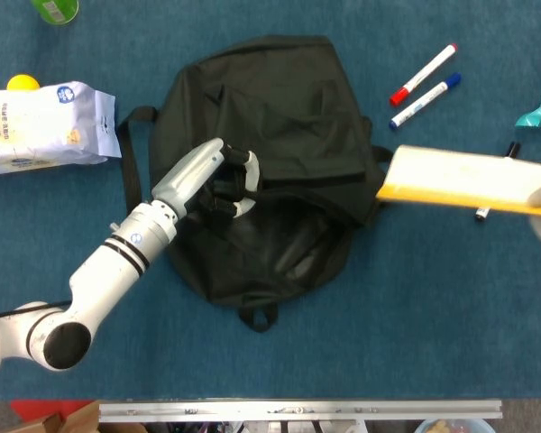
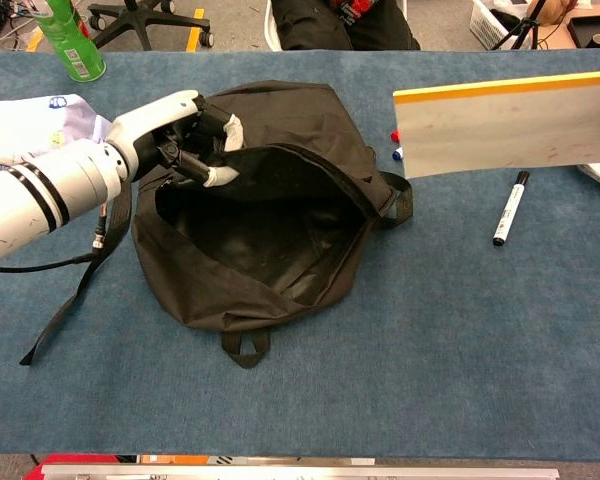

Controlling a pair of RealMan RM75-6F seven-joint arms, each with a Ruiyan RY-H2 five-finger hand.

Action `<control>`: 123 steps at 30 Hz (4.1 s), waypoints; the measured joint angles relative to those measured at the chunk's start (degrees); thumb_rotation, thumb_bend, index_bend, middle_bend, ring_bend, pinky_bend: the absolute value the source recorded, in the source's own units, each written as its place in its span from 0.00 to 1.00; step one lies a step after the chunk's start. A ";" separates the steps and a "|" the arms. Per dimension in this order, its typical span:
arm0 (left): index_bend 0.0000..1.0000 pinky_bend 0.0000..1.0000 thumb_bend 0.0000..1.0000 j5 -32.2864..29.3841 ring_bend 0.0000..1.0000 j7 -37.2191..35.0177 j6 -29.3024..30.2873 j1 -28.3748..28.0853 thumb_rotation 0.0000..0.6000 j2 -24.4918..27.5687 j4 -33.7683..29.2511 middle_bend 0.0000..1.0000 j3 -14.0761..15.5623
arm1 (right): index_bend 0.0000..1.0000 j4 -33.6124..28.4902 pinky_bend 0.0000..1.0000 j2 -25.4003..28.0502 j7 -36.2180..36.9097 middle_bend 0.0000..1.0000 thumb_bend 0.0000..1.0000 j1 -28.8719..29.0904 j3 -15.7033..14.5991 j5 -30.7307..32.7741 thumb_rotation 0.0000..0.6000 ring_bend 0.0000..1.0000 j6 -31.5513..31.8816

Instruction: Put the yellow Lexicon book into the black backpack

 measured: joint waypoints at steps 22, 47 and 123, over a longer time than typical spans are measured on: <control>0.69 0.53 0.39 -23.06 0.52 1.74 -6.56 -6.59 1.00 2.95 0.09 0.57 -5.11 | 0.92 -7.47 0.67 -8.41 -0.75 0.79 0.32 6.88 -3.39 -9.28 1.00 0.62 -7.86; 0.69 0.53 0.39 -26.34 0.52 2.73 -6.93 -7.73 1.00 4.30 -0.33 0.56 -5.45 | 0.92 -4.86 0.69 -18.76 -1.62 0.80 0.32 11.37 -3.34 -6.42 1.00 0.63 -14.46; 0.66 0.53 0.39 -22.70 0.52 -4.39 -13.83 -5.13 1.00 11.84 -1.67 0.54 -5.87 | 0.92 32.50 0.70 -37.33 -15.28 0.82 0.28 26.08 -5.60 -0.72 1.00 0.65 -22.67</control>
